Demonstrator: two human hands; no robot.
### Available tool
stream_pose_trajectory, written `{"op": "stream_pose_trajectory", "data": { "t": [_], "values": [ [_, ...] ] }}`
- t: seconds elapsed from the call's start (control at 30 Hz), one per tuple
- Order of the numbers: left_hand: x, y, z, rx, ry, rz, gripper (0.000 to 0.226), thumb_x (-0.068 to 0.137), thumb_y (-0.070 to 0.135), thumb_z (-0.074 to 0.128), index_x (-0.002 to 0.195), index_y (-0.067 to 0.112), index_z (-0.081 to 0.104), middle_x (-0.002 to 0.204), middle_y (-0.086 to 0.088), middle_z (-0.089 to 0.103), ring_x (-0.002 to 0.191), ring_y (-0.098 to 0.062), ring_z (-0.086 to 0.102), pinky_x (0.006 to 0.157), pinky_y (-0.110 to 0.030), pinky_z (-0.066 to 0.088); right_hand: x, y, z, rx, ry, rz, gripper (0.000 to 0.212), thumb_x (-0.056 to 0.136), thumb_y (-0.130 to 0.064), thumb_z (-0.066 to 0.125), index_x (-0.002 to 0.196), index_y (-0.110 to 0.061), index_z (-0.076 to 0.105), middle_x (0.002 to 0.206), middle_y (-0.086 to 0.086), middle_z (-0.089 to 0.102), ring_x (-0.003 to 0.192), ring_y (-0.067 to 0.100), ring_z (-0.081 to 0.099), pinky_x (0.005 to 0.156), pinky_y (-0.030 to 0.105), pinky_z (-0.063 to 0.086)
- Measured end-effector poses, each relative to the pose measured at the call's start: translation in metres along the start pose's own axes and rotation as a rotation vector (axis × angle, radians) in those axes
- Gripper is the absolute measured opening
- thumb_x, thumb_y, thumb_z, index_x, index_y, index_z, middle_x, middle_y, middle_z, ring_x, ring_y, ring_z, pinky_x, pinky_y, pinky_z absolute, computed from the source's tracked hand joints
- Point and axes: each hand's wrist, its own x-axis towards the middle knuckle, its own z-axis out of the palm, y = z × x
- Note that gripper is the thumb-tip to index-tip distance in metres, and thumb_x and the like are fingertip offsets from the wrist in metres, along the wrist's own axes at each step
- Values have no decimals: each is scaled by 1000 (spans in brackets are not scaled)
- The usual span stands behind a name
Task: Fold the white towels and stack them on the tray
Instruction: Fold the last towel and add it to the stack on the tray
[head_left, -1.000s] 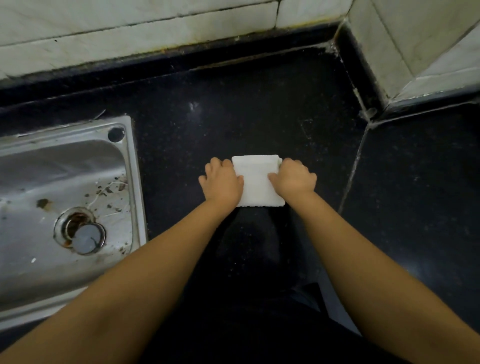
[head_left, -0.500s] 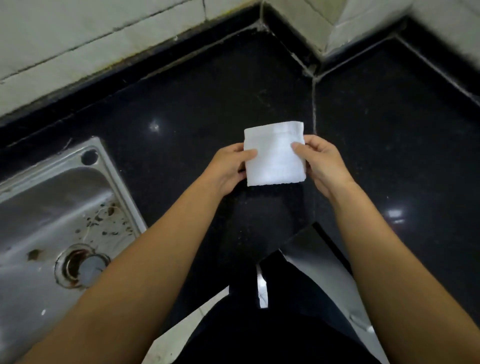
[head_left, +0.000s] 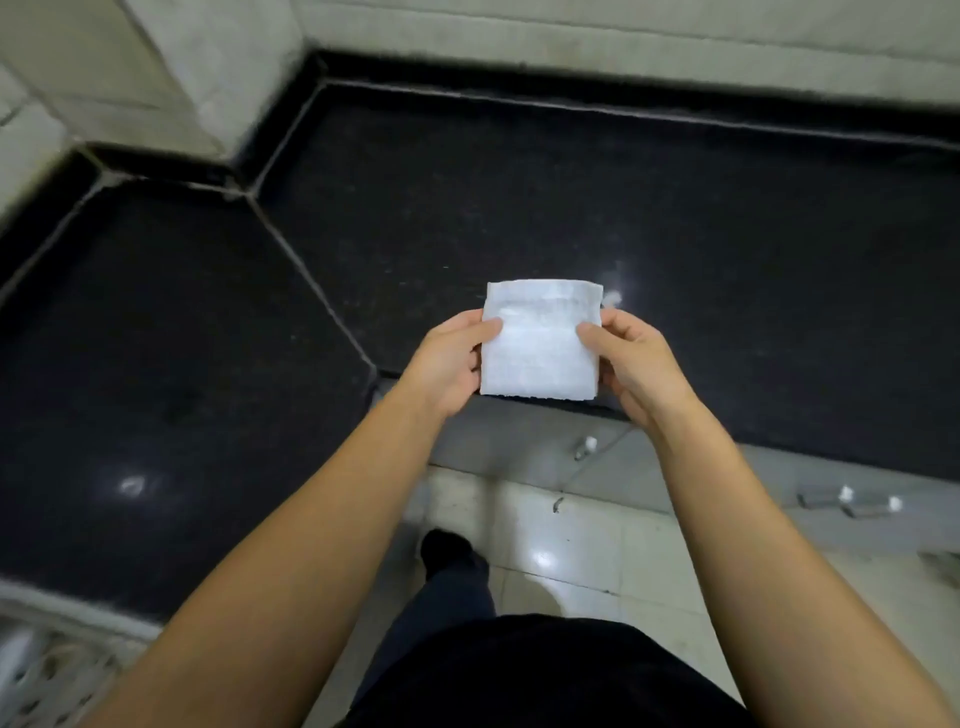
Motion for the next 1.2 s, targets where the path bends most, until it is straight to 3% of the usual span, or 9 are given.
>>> {"op": "stream_pose_trajectory", "data": {
  "t": [0.1,0.2,0.33,0.43,0.7,1.0,1.2],
  "values": [
    [-14,-48,76,40,-107,-7,11,93,7,52,95,11,61,99,-8,67,90,-21,64,86,-40,52,-46,24,-83,31,126,-16,10,93,-11,54,93,-13,63,93,6,66,81,21,63,72,39,53],
    [-36,-109,162,41,-209,-81,14,93,3,49,86,11,59,85,-7,65,74,-17,63,75,-34,53,-102,47,-169,77,302,-33,11,91,-9,53,91,-13,63,88,5,65,74,18,60,65,32,48],
    [-71,-176,272,178,-391,-181,16,92,1,50,84,12,59,67,0,70,70,-16,62,77,-34,51,-182,73,-275,168,577,-21,12,92,-12,54,85,-18,62,85,1,65,75,18,61,65,31,48],
    [-96,-212,342,289,-512,-205,16,92,2,49,83,11,58,80,-4,67,74,-17,61,76,-34,51,-229,92,-338,255,723,-15,12,92,-12,53,85,-17,61,83,1,64,75,18,60,67,33,48],
    [-99,-271,458,475,-663,-289,17,92,3,50,80,13,55,85,-6,64,75,-18,60,68,-33,51,-266,117,-438,427,911,1,13,92,-10,54,86,-18,62,85,1,64,72,14,61,63,29,50],
    [-81,-280,652,583,-904,-225,15,92,3,50,84,12,59,84,-4,64,75,-16,60,68,-31,49,-271,66,-598,398,1085,-77,9,93,-8,54,92,-12,62,92,9,61,75,19,59,65,30,49],
    [-89,-284,782,587,-1016,-152,13,93,4,50,86,11,59,94,-6,64,82,-19,61,70,-32,53,-281,24,-711,369,1158,-159,11,93,-8,54,89,-15,62,85,3,65,71,17,61,63,31,49]
  ]
}}
